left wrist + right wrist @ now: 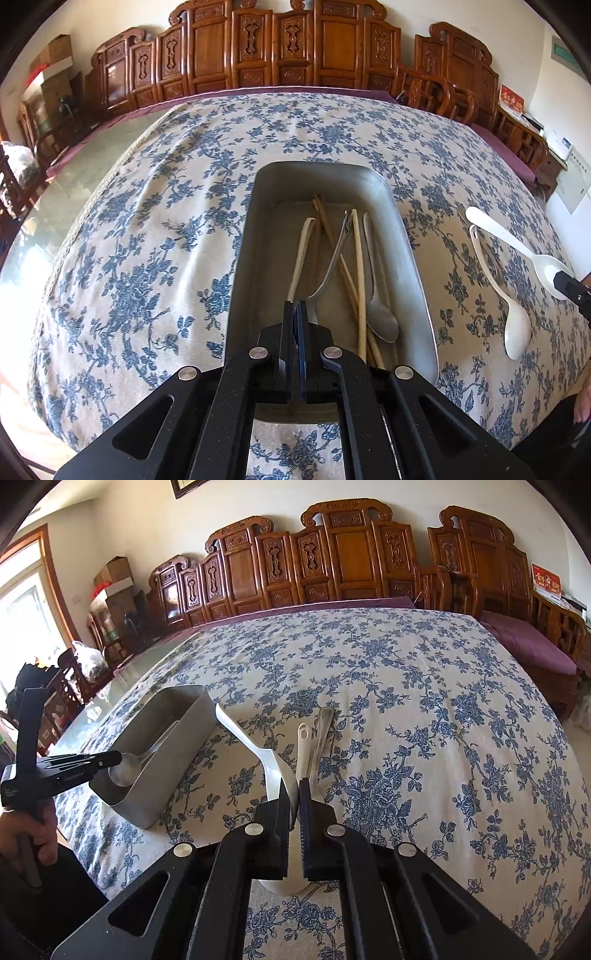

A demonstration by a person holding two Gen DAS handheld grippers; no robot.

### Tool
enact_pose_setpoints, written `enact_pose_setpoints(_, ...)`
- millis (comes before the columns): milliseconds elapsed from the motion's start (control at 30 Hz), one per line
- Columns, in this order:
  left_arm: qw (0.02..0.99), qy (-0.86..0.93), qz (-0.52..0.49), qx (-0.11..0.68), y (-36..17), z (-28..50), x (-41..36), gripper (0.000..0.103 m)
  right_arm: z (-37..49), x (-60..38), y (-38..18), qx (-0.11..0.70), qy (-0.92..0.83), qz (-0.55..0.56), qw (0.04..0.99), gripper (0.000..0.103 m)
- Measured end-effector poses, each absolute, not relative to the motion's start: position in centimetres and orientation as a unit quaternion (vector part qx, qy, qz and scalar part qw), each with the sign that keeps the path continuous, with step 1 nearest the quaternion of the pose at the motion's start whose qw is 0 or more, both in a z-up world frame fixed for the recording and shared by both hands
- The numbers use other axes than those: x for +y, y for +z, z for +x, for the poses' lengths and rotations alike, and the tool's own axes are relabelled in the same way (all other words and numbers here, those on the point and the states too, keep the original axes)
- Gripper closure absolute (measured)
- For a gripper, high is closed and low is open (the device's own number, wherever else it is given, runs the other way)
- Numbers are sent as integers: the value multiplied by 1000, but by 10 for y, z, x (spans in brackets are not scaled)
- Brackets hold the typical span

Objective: Organize utensils
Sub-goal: 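Carry the metal fork into the tray and open the left gripper, then lower the white plastic spoon into the tray and open the right gripper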

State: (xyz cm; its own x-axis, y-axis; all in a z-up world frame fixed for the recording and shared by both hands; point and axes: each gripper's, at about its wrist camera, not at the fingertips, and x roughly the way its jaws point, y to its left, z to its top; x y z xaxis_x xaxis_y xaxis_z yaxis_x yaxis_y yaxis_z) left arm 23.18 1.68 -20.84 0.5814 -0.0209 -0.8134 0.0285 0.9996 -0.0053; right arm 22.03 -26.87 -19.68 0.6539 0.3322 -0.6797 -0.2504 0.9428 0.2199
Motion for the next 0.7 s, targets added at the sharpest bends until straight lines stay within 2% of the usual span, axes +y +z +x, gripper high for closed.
enact_pose_setpoints(300,881,-27,8,471,-211,231,13,102,219,-267,-193,381,165,57,908,97)
enact_pose_setpoints(700,896,-38,10,442,-194,216,26,102,214,-235,-179,378,179,55,907,97)
